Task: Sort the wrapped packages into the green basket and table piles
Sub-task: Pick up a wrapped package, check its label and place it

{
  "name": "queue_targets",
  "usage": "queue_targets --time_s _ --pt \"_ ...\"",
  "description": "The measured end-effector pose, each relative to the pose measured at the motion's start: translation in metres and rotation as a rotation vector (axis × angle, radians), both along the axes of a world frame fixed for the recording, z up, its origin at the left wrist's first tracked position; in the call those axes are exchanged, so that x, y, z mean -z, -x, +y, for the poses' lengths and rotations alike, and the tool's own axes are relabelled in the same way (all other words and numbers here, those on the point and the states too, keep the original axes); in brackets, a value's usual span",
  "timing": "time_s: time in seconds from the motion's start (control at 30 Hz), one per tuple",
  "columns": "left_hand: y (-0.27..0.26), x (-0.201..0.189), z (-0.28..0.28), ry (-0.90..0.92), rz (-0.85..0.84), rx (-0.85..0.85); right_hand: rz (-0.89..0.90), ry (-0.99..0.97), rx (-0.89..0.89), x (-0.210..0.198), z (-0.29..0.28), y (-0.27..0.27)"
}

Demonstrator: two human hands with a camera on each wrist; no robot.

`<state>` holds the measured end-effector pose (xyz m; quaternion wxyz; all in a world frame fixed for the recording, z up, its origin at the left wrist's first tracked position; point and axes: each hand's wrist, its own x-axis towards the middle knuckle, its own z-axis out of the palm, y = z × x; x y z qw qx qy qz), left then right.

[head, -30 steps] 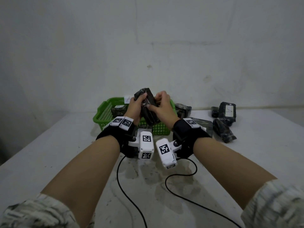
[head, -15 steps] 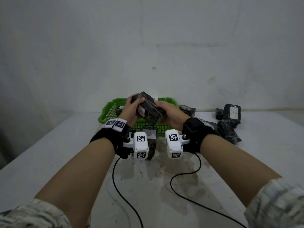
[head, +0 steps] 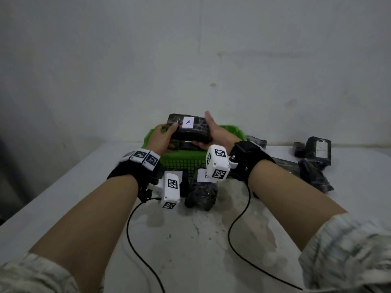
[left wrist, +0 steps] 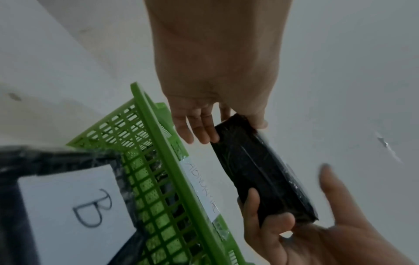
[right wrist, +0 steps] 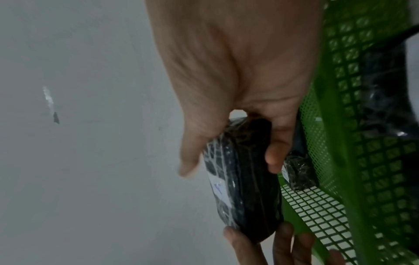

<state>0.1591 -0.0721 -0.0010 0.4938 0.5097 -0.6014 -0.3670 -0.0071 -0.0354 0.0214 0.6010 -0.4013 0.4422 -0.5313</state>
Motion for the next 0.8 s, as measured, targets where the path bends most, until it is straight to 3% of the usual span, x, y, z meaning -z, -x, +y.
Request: queue_targets --time_s 0.1,0.17,0.23,0.4,0.47,0.63,0.8 --pt "-0.014 0.002 -0.016 0.048 -0.289 -0.098 0.043 -0.086 0.028 0.003 -0.026 -0.007" --pt "-0.025 0.008 -0.027 0.026 -0.523 -0.261 0.107 -0.153 0.029 0.003 -0.042 -0.011" --pt "-0.035 0.016 -0.036 0.000 -0.601 -0.378 0.241 -0.163 0.025 0.004 -0.059 -0.015" --pt "-0.043 0.035 -0.056 -0.138 -0.565 -0.369 0.402 -0.203 -0.008 0.014 -0.088 -0.026" --pt "-0.042 0.040 -0.062 -0.171 -0.489 -0.338 0.583 -0.136 -0.106 0.020 -0.094 -0.030" --pt "-0.047 0.048 -0.070 -0.177 -0.401 -0.297 1.019 -0.048 -0.121 0.026 -0.109 -0.036" --pt "-0.047 0.051 -0.073 -0.177 -0.400 -0.295 1.203 -0.040 -0.209 0.026 -0.108 -0.042"
